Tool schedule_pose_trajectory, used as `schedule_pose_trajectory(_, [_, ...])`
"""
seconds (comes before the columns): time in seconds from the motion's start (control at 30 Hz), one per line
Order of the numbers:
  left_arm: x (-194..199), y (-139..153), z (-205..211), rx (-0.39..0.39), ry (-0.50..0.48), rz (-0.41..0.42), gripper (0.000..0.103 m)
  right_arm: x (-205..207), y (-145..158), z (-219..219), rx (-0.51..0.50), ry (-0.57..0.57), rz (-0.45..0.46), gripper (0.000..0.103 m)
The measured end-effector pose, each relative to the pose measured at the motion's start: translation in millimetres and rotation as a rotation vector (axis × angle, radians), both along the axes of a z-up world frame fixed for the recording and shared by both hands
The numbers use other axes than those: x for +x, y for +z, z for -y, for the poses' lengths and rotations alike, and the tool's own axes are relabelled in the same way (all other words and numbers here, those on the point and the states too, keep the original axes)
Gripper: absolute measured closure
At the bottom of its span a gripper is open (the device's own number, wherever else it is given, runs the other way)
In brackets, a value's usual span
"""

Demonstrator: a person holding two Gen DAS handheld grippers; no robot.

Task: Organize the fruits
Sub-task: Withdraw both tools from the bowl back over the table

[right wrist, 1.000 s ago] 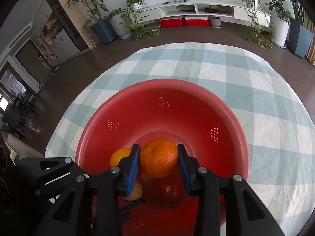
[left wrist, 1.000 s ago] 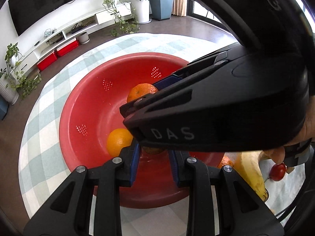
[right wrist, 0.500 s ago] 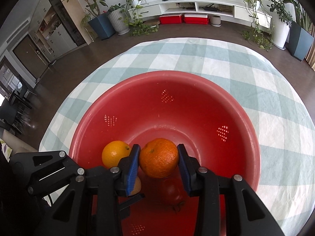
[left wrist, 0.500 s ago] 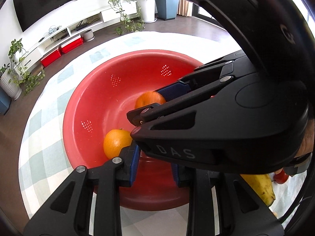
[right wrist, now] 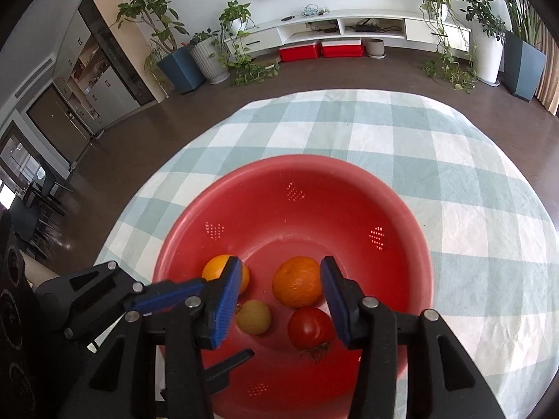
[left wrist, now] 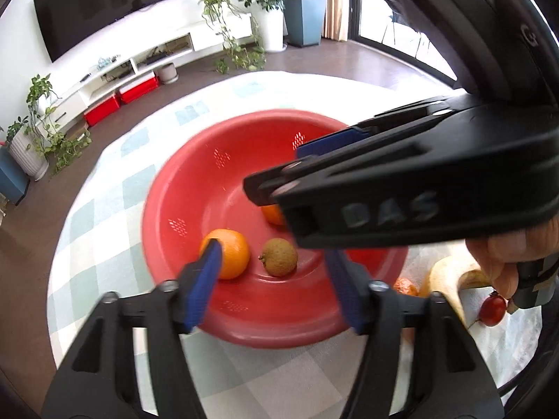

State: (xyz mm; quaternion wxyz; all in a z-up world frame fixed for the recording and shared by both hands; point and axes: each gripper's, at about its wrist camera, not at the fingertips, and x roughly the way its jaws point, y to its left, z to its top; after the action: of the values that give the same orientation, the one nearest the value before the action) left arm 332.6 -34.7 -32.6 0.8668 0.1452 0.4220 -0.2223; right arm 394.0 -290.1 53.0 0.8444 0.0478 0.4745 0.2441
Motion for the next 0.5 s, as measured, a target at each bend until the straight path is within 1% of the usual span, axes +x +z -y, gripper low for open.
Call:
schedule_pose_trajectory(0.07, [-7.8, 9.5, -2.5, -0.01, -0.002, 0.02, 0.039, -11.1, 14.4, 11.1, 0.041, -0.018, 0.022, 0.036])
schedule_pose_trajectory(0.1, [-12.9, 14.4, -4.1, -0.012, -0.001, 0.034, 0.034, -17.8, 21.6, 17.6, 0.067, -0.023, 0.034, 0.034])
schedule_pose_trajectory(0.13, [-19.4, 19.1, -5.7, -0.016, 0.0, 0.05, 0.026, -24.2, 28.3, 24.2, 0.091, -0.028, 0.046, 0.03])
schedule_pose_trajectory(0.2, [-35.6, 26.9, -9.5, -0.029, -0.014, 0.072, 0.023, -41.2, 40.3, 38.2, 0.128, -0.036, 0.068, 0.026])
schedule_pose_trajectory(0.27, [-51.4, 31.4, -15.5, -0.032, -0.012, 0.081, 0.021, -62.0, 49.3, 53.7, 0.156, -0.05, 0.093, 0.019])
schedule_pose_trajectory(0.3, [-63.0, 33.7, -17.6, -0.037, -0.014, 0.081, 0.018, -73.8, 52.5, 61.7, 0.171, -0.057, 0.102, 0.017])
schedule_pose_trajectory(0.33, [-72.5, 34.9, -21.1, -0.047, -0.017, 0.083, 0.018, -86.1, 55.2, 69.3, 0.188, -0.063, 0.11, 0.016])
schedule_pose_trajectory(0.37, [-94.3, 39.3, -24.8, -0.058, -0.016, 0.088, 0.018, -98.5, 56.2, 77.0, 0.207, -0.068, 0.113, 0.016])
schedule_pose_trajectory(0.5, [-141.2, 40.1, -38.9, -0.121, 0.006, 0.072, 0.016, -157.4, 50.0, 103.5, 0.28, -0.106, 0.123, 0.011])
